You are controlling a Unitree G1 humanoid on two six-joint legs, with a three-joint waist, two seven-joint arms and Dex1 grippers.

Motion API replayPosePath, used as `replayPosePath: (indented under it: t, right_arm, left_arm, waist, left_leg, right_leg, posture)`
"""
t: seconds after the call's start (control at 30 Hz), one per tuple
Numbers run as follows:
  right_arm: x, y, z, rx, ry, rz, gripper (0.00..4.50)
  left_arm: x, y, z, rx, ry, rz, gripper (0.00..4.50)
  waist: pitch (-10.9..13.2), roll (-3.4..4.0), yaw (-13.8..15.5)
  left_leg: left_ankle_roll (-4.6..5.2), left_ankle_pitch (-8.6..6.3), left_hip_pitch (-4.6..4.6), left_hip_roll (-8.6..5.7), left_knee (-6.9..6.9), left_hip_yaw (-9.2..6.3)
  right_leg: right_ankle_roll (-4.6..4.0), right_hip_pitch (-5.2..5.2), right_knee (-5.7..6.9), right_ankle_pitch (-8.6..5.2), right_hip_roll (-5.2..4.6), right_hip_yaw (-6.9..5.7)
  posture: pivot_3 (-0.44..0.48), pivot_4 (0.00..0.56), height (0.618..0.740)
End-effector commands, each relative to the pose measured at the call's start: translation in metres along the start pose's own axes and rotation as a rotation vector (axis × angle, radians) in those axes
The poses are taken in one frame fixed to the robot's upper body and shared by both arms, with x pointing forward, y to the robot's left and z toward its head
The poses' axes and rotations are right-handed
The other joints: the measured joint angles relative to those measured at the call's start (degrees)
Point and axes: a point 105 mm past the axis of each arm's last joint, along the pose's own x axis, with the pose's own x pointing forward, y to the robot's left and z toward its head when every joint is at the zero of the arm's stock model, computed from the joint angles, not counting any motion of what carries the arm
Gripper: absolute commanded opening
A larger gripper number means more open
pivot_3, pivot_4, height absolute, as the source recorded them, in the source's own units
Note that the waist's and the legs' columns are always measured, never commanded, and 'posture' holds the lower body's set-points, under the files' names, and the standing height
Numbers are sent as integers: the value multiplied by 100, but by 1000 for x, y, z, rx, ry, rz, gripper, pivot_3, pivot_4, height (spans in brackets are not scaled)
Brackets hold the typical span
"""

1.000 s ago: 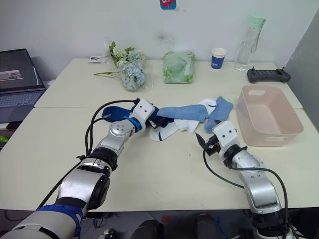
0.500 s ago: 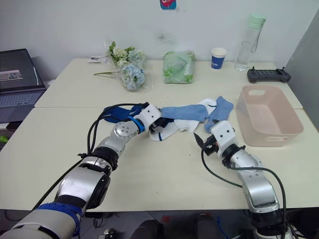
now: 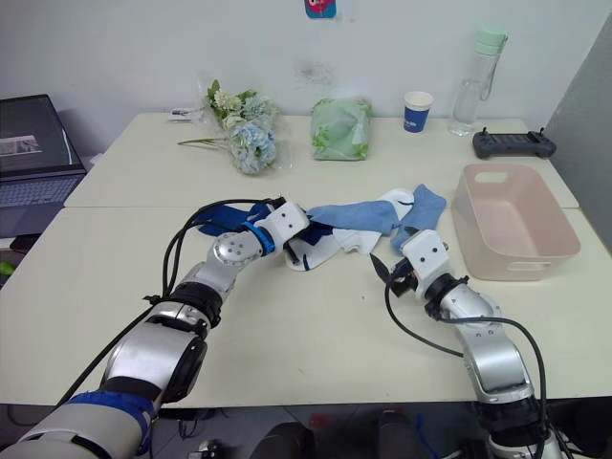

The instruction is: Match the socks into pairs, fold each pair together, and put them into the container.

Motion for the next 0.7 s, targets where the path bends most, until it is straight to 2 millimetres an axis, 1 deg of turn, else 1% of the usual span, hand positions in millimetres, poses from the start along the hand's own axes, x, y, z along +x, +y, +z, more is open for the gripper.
replayPosePath:
  t: [0.03,0.1,0.17,0.27,0.4,0.47,0.53,0.63,0.7]
  right_arm:
    - [3,0,14,-72,-54,42,4500]
    - [6,1,13,-114,-50,68,4500]
    - [8,5,11,-166,-44,106,4500]
    - [6,8,9,-178,-48,139,4500]
    - [-1,22,4,-230,-40,259,4500]
    - [-6,29,2,-259,-33,334,4500]
    - [-12,36,-1,-301,-25,417,4500]
    - [-17,45,-5,-396,-10,539,4500]
    - [-18,50,-7,-430,-13,601,4500]
  left_arm:
    - [-12,7,24,43,-118,-21,32]
    - [-24,2,27,55,-141,-57,32]
    - [-41,-4,28,65,-153,-86,32]
    - [-61,-17,32,80,-155,-128,32]
    - [-93,-42,34,83,-143,-191,32]
    - [-110,-59,31,105,-120,-250,32]
    - [-121,-69,29,103,-96,-284,32]
    - [-137,-73,21,122,-48,-299,32]
    - [-145,-73,17,144,-23,-303,32]
  waist:
    - [0,0,0]
    - [0,0,-3]
    - [0,0,-6]
    - [0,0,3]
    - [0,1,5]
    - [0,1,6]
    - [1,2,7]
    - [1,3,9]
    - [1,3,9]
  left_leg:
    - [-4,2,0,1,0,0]
    - [-11,6,0,1,0,2]
    - [-12,6,0,3,0,3]
    - [-12,6,1,12,-2,-1]
    - [7,-4,2,14,-2,-10]
    - [10,-6,1,14,-2,-8]
    - [11,-7,2,15,-2,-9]
    - [13,-7,4,16,-2,-11]
    - [13,-8,6,16,-2,-12]
  right_leg:
    - [0,0,0,0,0,0]
    - [0,0,-1,0,-1,2]
    - [0,0,-1,0,-4,6]
    - [0,0,-2,0,-10,14]
    - [-1,4,-2,0,-11,17]
    - [-1,4,-3,0,-13,20]
    - [-1,5,-3,0,-13,20]
    - [-4,8,-3,2,-12,16]
    - [-4,9,-3,2,-11,15]
  posture:
    - [0,150,740]
    - [0,150,740]
    - [0,150,740]
    - [0,150,740]
    - [0,150,740]
    - [0,150,740]
    - [0,150,740]
    - [0,150,740]
    - [0,150,740]
